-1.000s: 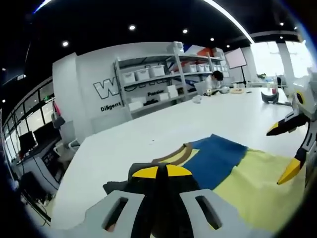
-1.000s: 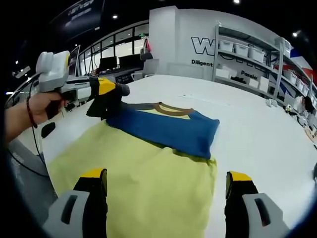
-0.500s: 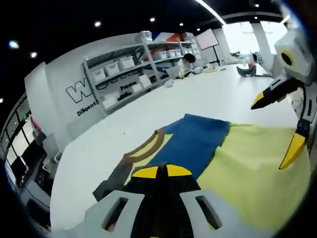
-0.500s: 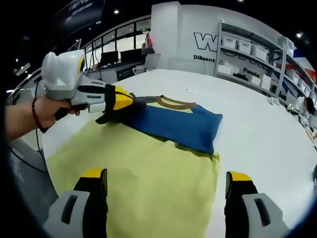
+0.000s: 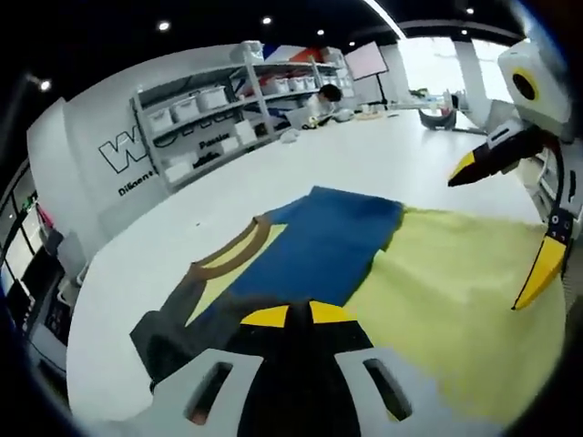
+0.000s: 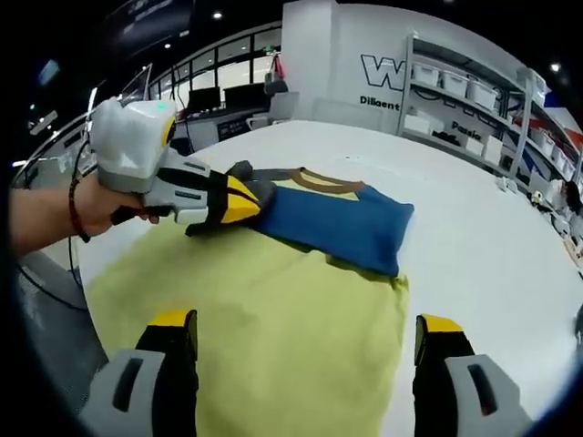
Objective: Fold the garment on the visible template until the final outline fits inside the template.
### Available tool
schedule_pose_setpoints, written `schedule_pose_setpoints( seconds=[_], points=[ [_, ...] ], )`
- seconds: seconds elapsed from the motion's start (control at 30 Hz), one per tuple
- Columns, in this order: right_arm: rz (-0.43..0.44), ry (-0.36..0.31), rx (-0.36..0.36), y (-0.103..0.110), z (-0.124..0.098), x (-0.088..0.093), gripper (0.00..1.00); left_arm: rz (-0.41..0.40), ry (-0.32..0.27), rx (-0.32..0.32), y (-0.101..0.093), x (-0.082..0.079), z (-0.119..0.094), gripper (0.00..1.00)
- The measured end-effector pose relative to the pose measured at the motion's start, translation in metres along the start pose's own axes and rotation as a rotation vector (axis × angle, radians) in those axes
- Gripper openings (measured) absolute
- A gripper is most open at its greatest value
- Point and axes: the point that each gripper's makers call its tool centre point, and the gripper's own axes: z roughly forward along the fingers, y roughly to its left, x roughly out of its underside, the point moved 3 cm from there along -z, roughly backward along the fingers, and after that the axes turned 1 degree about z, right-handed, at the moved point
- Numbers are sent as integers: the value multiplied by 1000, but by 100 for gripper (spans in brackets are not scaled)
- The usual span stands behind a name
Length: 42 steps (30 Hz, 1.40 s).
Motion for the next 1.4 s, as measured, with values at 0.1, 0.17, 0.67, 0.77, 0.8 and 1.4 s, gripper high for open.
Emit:
schedule_pose_setpoints(
  seconds=[0.1, 0.17, 0.67, 0.77, 0.8, 1.4],
  points=[
    [18, -7, 7, -2, 0, -1, 98, 2, -37, -4, 4, -7, -10, 17],
    [14, -8, 9, -2, 0, -2, 98, -4, -55, -12, 9, -10, -17, 22],
    [16, -17, 15, -4, 0, -5, 99, -229, -43, -194, 67, 19, -70, 29],
    [18, -19, 12, -3, 0, -6, 98, -236, -27, -194, 68, 26, -70, 28],
    [21, -18, 10, -3, 0, -6, 98, -230, 7, -181, 66, 33, -68, 28],
    [33, -13, 17, -5, 0, -4, 97, -380, 125, -103, 50, 69, -53, 15]
  ],
)
